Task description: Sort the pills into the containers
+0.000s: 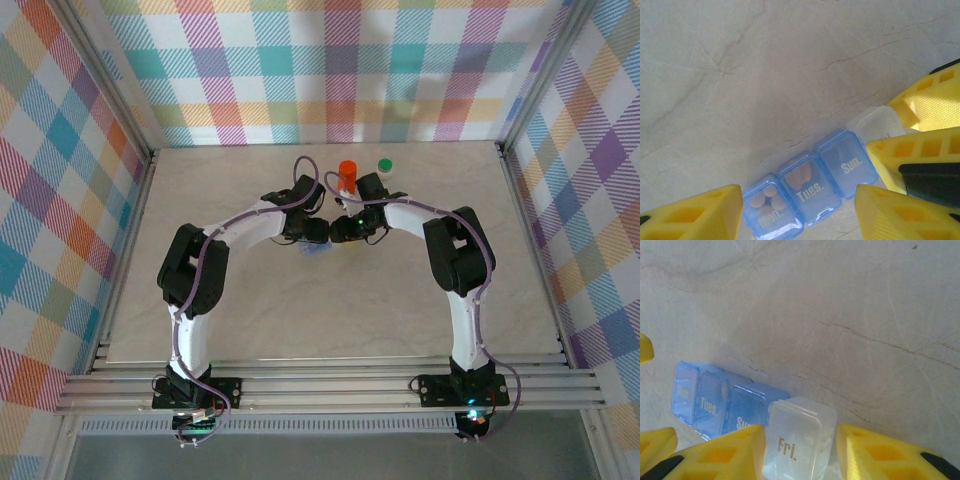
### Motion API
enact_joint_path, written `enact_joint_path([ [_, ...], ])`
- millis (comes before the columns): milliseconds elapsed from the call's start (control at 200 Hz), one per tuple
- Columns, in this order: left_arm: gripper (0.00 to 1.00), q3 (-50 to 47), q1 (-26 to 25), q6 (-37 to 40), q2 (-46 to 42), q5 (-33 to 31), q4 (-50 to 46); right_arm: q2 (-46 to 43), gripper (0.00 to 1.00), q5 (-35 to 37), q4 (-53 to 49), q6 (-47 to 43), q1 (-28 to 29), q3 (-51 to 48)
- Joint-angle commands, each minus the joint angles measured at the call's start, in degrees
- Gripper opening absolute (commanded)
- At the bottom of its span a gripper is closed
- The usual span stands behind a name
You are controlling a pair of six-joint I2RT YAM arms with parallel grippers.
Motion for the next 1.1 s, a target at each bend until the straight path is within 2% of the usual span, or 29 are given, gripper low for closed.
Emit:
enact_joint_path([
  [0,0.62,0.46,-0.41,1.29,0.17,-1.66,-2.81,2.13,0.42,0.35,-1.43,-0.62,-0.38,-1.11],
  [460,0.59,-1.06,-0.4,1.07,2.5,0.0,-3.13,2.13,0.42,0.36,-1.61,-0.71,-0.38,-1.46],
  [830,0.55,-1.82,-0.41,0.83,5.01,-2.63,-5.14,2.09,0.42,0.47,-1.48,-0.92,-0.51,-2.07],
  [1095,0.54,-7.99,-0.07,-0.22,4.53,-1.71,-3.89,1.6,0.42,0.38,-1.18,-0.24,-0.82,-2.95],
])
